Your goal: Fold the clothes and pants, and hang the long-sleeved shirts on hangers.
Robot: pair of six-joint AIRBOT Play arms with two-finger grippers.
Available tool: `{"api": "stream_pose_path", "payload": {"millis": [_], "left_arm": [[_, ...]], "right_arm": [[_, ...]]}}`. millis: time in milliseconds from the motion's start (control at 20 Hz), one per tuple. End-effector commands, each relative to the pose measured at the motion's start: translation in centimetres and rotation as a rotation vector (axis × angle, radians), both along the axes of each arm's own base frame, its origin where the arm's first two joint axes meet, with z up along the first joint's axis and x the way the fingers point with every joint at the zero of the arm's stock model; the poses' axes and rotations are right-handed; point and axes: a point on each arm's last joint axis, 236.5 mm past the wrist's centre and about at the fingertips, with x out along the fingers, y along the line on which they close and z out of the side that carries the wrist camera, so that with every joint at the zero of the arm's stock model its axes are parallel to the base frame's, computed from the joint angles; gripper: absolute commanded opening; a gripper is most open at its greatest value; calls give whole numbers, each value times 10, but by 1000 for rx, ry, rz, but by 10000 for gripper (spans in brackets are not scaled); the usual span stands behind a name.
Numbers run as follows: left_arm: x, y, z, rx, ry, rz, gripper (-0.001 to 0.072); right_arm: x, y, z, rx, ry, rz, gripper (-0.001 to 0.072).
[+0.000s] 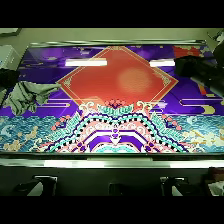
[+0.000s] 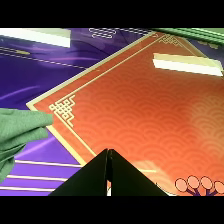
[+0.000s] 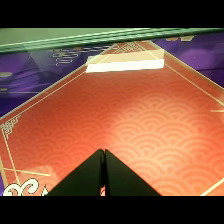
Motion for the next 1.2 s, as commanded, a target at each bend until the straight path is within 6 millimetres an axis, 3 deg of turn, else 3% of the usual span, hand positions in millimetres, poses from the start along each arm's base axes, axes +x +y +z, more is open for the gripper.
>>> {"api": "stream_pose_path", "payload": {"millis": [0, 450, 750, 900, 1000, 1050, 1150], "left_arm": [[0, 1, 0, 0, -1, 2, 20], [6, 5, 9, 1, -45, 22, 20], [4, 2, -8, -2, 17, 3, 36], [-9, 9, -35, -20, 150, 20, 214], [-21, 42, -69, -31, 302, 148, 602], [-28, 66, -89, -37, 386, 245, 705], [-29, 104, -119, -56, 480, 352, 705]], "right_arm": [[0, 0, -1, -1, 2, 1, 32], [0, 0, 0, -1, 0, 0, 32], [0, 2, 1, 11, 0, 4, 32], [-1, 3, 2, 17, 0, 5, 33], [-2, 5, -1, 35, 18, 10, 49], [-4, 7, -5, 36, 39, 18, 121], [-6, 11, -19, 71, 111, 26, 338]]}}
